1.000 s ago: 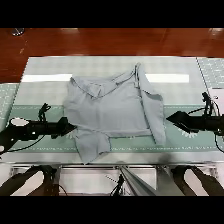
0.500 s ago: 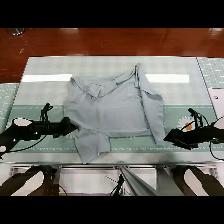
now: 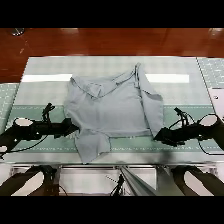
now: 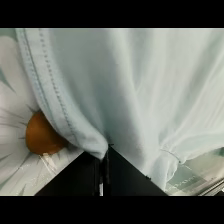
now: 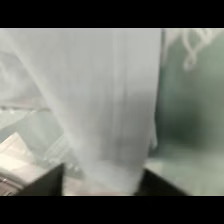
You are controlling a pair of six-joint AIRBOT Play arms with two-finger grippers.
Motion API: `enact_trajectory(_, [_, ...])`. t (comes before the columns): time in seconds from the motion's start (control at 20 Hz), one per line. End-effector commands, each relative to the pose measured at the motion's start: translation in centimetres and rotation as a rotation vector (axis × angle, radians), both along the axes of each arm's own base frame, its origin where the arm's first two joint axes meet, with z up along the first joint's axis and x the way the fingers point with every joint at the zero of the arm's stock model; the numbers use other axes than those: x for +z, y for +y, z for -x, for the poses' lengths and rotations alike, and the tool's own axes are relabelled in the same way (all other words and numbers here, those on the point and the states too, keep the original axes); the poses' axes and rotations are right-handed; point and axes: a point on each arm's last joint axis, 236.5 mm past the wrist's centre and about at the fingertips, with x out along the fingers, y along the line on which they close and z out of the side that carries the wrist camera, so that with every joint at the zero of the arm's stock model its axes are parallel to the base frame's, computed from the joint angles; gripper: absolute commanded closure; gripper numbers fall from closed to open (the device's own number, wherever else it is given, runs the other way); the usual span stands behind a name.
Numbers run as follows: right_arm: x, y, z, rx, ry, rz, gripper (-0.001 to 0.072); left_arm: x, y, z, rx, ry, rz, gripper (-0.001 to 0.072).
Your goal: Fold the shirts.
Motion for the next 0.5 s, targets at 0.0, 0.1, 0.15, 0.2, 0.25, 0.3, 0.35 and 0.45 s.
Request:
enact_trajectory(0.0, [0.5,1.3,-0.9,0.041,-0.035,-0.047,0.0686,0.1,-0.1,0.1,-0.003,0.001,0.003,0.0686])
enact_trajectory(0.1, [2.6,1.0,-2.5,0.107,-0.089,-0.046,0.0691,0.5,-0.1,-0.2,-0.006,-0.004,0.011,0.0685])
enact_trajectory(0.15, [4.3,0.7,-4.0,0.129,-0.131,-0.037,0.0691,1.4,-0.2,-0.9,-0.015,-0.024,0.021,0.0686])
enact_trajectory(0.2, [6.6,0.4,-6.2,0.142,-0.194,-0.023,0.0691,2.8,-0.2,-2.2,-0.026,-0.063,0.027,0.0686])
enact_trajectory(0.25, [9.3,-0.1,-8.7,0.14,-0.271,0.001,0.0692,5.2,-0.2,-4.3,-0.036,-0.134,0.031,0.0686])
enact_trajectory(0.3, [12.9,-0.9,-11.8,0.127,-0.376,0.038,0.0691,8.8,-0.2,-7.0,-0.037,-0.233,0.044,0.0686])
enact_trajectory(0.35, [17.3,-1.6,-14.9,0.109,-0.499,0.076,0.0691,13.1,-0.3,-9.8,-0.033,-0.35,0.056,0.0687])
enact_trajectory(0.45, [27.5,-3.0,-19.4,0.065,-0.764,0.162,0.0691,24.6,-0.1,-14.4,-0.026,-0.638,0.055,0.0687])
